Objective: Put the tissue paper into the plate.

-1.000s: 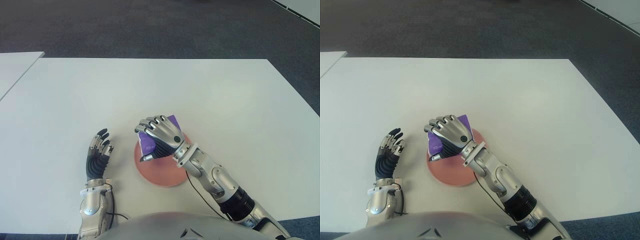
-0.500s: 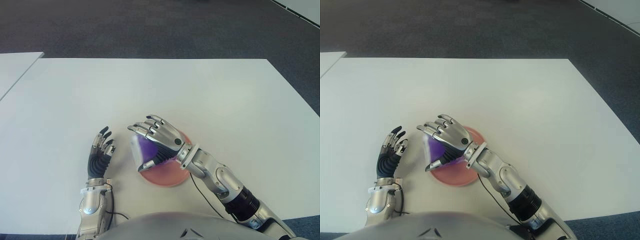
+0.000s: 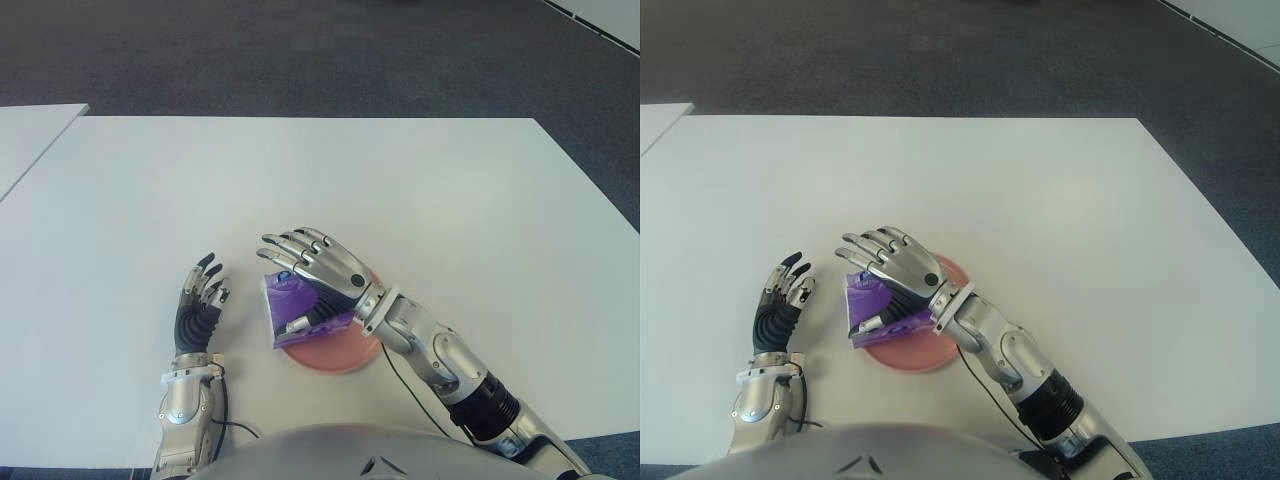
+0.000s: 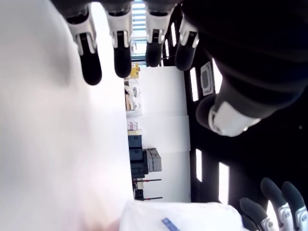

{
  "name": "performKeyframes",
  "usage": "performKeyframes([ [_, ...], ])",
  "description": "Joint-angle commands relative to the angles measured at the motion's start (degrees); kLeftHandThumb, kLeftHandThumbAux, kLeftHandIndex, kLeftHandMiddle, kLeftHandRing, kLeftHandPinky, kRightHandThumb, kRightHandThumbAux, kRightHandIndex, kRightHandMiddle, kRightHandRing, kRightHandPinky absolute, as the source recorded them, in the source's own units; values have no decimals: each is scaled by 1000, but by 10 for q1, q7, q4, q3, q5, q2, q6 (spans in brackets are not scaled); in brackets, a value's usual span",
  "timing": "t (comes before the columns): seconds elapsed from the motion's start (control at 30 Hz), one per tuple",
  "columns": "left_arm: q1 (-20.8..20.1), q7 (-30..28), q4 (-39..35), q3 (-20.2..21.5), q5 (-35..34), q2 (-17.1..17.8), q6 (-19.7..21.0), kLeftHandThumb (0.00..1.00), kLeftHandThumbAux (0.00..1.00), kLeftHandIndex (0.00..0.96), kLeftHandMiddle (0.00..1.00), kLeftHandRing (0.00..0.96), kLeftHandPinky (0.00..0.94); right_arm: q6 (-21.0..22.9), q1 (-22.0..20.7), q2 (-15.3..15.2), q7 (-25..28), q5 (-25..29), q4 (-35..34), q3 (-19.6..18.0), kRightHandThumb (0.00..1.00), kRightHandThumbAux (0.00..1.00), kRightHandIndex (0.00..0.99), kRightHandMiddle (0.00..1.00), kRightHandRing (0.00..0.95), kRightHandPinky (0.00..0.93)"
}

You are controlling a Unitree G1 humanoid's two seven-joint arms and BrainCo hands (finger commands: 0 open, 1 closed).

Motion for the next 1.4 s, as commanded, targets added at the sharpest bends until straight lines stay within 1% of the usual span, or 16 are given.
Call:
performKeyframes([
  [0.03,17,10,33,-2,8,-6,45,220,581,162,120,171,249,-5,1,2,-2,5,11,-3,104,298,0,0,0,0],
  [0.47,21,11,23,-4,10,-5,52,228,569,144,108,144,209,-8,5,-3,-6,11,14,-14,85,304,0,0,0,0],
  [0.6,22,13,27,-4,11,-7,36,233,579,152,117,146,212,-8,10,-5,-16,15,13,-21,75,310,0,0,0,0],
  [0.67,23,17,33,-4,17,-8,14,232,585,162,127,150,202,-5,17,-12,-20,32,17,-40,73,309,0,0,0,0],
  [0.73,23,18,36,-4,20,-7,0,229,590,174,138,153,184,-9,19,-22,-24,63,30,-68,71,307,0,0,0,0],
  [0.8,23,16,37,-4,17,-7,-6,227,592,182,144,152,174,-14,19,-30,-20,123,49,-108,70,306,0,0,0,0],
  [0.83,23,13,37,-4,12,-7,-6,226,592,184,145,152,172,-10,28,-30,-11,164,50,-134,70,305,0,0,0,0],
  [0.9,25,8,35,-3,3,-7,-2,231,596,198,153,153,175,0,46,-29,3,222,41,-168,74,303,0,0,0,0],
  [0.93,25,6,34,-2,0,-7,0,234,598,202,156,154,175,4,54,-28,8,242,36,-178,76,302,0,0,0,0],
  [0.97,26,4,32,-2,-4,-6,4,236,599,204,157,154,175,12,63,-25,17,268,25,-192,77,302,0,0,0,0],
  [1.0,28,2,28,-1,-9,-6,9,239,602,206,158,153,175,29,78,-15,27,308,11,-212,79,303,0,0,0,0],
  [1.07,32,-2,23,-2,-15,-5,16,245,609,208,158,152,179,51,99,3,35,363,-5,-239,79,309,0,0,0,0],
  [1.13,35,-5,20,-3,-20,-4,19,256,617,207,158,153,186,59,109,12,36,388,-12,-250,70,319,0,0,0,0],
  [1.23,40,-12,15,-5,-28,-3,22,265,626,205,159,158,196,35,121,21,33,447,23,-278,55,331,0,0,0,0],
  [1.4,46,-19,11,-4,-33,-1,19,268,628,203,161,164,197,-6,150,28,34,507,68,-317,29,340,0,0,0,0],
])
